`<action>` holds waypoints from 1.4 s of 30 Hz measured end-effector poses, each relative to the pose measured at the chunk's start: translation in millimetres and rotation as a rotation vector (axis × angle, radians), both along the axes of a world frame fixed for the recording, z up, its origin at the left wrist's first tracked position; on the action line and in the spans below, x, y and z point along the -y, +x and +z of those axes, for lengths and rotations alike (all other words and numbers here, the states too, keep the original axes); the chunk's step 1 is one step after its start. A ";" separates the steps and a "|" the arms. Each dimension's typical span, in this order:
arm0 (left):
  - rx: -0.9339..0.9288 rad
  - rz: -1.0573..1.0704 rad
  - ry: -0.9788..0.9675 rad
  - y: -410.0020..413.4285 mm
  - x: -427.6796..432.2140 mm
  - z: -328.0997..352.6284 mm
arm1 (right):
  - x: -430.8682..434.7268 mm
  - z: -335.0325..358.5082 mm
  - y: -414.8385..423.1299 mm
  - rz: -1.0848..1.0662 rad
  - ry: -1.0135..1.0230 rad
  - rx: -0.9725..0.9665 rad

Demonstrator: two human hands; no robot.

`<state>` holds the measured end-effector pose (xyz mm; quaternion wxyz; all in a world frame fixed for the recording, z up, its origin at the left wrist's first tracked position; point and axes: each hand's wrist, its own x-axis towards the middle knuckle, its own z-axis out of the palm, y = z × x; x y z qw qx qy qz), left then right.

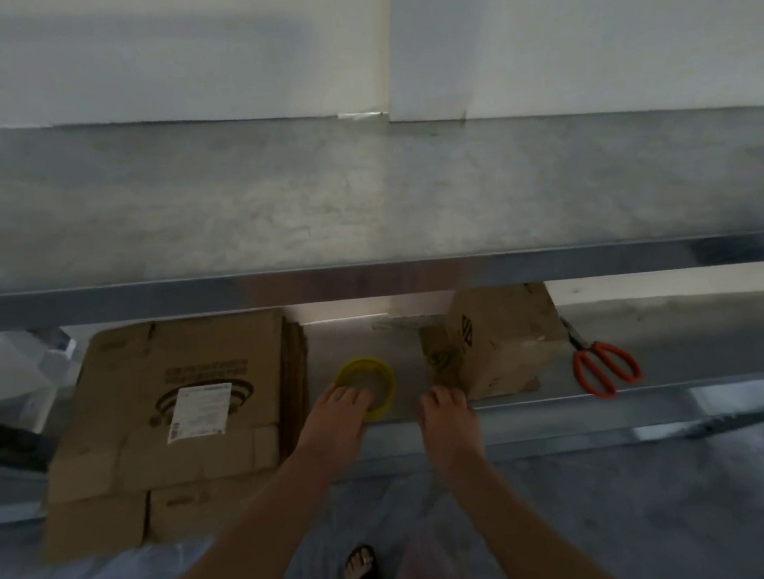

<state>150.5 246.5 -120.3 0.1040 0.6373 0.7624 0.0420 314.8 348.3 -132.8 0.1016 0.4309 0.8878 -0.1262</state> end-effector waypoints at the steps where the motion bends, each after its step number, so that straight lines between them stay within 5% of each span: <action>1: 0.003 -0.003 0.002 -1.8 -1.4 -0.5 | -0.8 2.0 -0.4 0.028 0.025 0.030; 5: 0.019 -0.027 0.021 -6.9 5.1 0.4 | -1.5 13.2 0.2 0.116 0.092 -0.017; 13: 0.240 -0.066 0.254 -14.1 23.6 49.7 | -0.7 62.6 20.3 -0.062 -0.146 -0.383; 24: 0.591 0.165 0.398 57.5 8.4 124.6 | -41.3 156.4 105.8 -0.028 -0.197 -0.603; 33: 0.530 0.242 0.355 80.9 -42.0 183.3 | -108.7 206.7 140.9 -0.041 -0.259 -0.648; 38: 0.919 0.238 0.275 75.6 -40.4 187.0 | -137.1 206.8 159.2 -0.164 -0.362 -0.673; 42: 0.780 0.322 0.200 68.0 -38.7 179.5 | -153.1 208.2 166.9 -0.118 -0.361 -0.596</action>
